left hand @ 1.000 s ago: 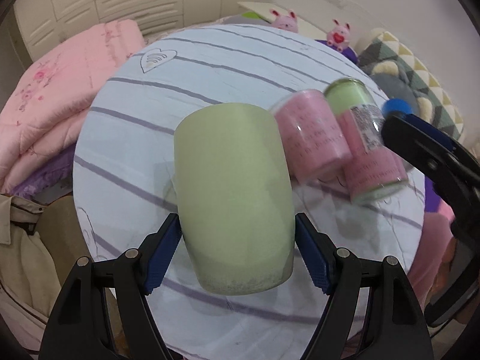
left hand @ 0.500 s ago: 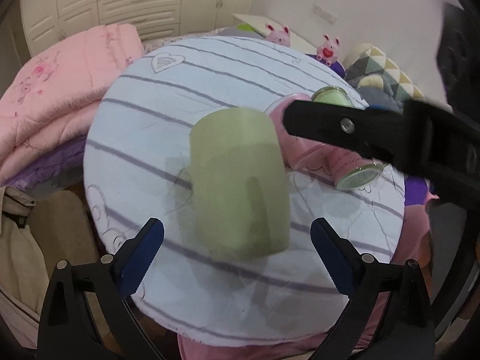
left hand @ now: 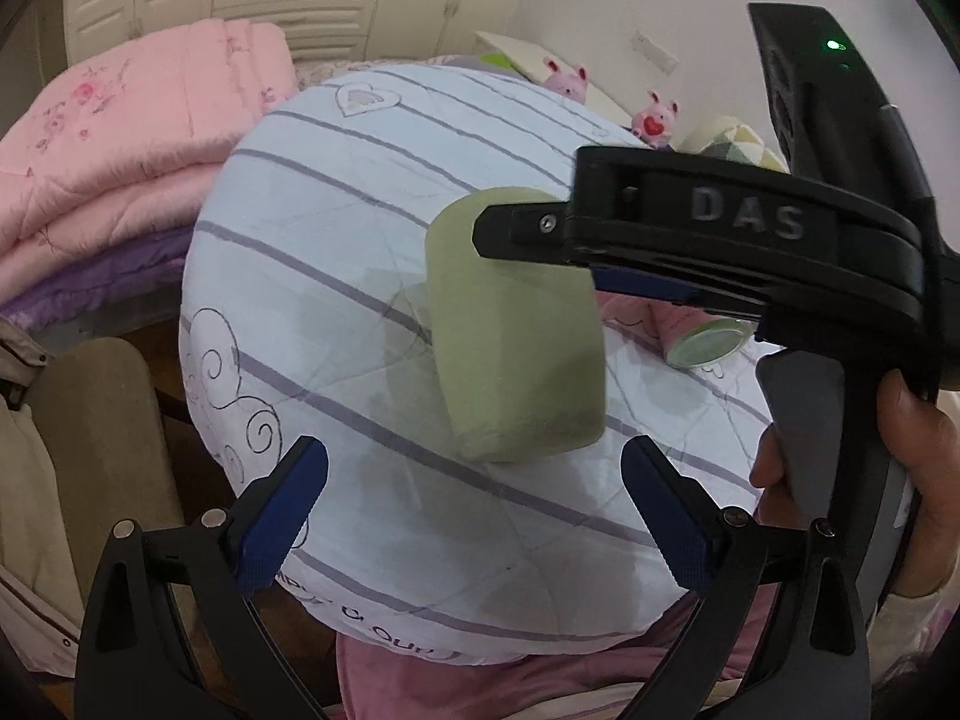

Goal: Flip cup upright
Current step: 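Close the right tool on the green cup while the left tool holds it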

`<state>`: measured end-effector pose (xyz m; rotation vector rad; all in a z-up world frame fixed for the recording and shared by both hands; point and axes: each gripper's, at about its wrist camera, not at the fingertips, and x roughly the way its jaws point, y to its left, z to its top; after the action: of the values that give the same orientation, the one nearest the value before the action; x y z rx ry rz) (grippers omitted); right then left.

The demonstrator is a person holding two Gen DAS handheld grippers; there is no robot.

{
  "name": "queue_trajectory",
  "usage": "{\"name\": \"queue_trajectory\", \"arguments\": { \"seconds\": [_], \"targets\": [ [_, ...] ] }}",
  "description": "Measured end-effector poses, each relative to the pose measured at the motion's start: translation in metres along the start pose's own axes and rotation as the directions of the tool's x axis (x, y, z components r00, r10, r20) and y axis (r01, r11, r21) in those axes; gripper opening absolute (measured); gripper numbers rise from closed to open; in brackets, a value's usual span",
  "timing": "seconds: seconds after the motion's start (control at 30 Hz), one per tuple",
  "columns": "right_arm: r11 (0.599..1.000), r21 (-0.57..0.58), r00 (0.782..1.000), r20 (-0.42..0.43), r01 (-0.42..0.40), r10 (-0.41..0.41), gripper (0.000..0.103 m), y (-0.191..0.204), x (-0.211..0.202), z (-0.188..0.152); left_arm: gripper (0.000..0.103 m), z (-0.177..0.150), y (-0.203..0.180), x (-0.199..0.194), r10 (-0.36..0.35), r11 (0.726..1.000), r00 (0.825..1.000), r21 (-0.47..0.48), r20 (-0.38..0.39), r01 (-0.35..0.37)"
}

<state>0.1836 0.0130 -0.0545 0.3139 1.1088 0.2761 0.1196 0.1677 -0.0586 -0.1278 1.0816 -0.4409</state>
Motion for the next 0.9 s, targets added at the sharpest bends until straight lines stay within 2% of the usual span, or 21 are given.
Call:
{"name": "queue_trajectory", "arguments": {
  "seconds": [0.23,0.5,0.77,0.9],
  "targets": [
    [1.000,0.009,0.999,-0.033,0.028,-0.028,0.082,0.003,0.017,0.004,0.100,0.000,0.000,0.004,0.008,1.000,1.000,-0.010,-0.007,-0.008],
    [1.000,-0.012,0.999,-0.037,0.018,-0.018,0.082,0.003,0.027,0.009,0.100,0.000,0.000,0.015,0.016,1.000,1.000,-0.005,-0.026,-0.016],
    [0.999,0.030,0.996,-0.076,-0.045,0.047,0.083,-0.005,0.036,0.012,0.100,0.003,0.003,0.019,0.022,1.000,0.999,-0.010,-0.024,-0.022],
    [0.999,-0.001,0.997,-0.069,-0.040,0.040,0.083,0.000,0.036,0.012,0.100,0.003,0.003,0.017,0.023,1.000,1.000,-0.016,-0.014,-0.023]
  ]
}}
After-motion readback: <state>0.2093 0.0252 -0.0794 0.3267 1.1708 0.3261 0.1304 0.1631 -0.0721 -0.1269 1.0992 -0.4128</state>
